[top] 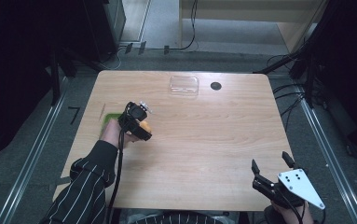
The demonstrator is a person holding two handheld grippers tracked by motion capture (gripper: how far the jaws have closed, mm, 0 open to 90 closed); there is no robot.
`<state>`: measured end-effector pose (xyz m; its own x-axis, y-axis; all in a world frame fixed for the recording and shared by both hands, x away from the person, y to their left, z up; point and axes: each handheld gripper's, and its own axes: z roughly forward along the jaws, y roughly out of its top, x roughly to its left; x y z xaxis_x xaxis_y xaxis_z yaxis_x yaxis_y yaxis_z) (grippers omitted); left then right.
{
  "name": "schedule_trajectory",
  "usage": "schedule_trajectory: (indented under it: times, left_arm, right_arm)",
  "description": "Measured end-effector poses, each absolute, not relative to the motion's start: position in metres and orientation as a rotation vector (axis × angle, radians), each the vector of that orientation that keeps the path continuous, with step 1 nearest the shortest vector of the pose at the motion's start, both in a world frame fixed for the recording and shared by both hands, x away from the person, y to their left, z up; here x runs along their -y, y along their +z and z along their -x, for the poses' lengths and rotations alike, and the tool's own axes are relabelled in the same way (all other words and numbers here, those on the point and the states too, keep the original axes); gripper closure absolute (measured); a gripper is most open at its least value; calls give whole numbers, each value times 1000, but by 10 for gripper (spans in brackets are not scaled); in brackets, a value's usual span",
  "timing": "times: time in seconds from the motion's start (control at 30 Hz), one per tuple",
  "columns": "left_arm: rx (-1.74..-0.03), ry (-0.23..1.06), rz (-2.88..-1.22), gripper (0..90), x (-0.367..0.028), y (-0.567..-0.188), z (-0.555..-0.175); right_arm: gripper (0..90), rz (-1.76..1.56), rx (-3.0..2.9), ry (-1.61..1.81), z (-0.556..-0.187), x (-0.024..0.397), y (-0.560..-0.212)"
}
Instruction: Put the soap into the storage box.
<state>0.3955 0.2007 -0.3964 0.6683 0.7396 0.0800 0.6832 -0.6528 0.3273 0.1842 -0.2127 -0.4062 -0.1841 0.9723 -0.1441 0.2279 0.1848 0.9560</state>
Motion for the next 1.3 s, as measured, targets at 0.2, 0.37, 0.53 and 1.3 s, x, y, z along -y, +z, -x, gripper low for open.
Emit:
schedule_trajectory:
  times: [0.2, 0.37, 0.53, 1.3]
  left_arm:
    - [-1159, 321, -2577, 281, -208, -391, -398]
    - [-1182, 326, -2555, 281, -215, -389, -401]
    - [-1202, 340, -2538, 282, -222, -388, -403]
    - [-1273, 386, -2454, 281, -250, -382, -408]
  right_arm:
    - [133, -1176, -1585, 1075, -183, 213, -406]
    - [133, -1174, -1589, 1072, -184, 212, -406]
    - [133, -1175, -1588, 1073, -184, 212, -406]
    - [133, -1174, -1592, 1074, -184, 212, -406]
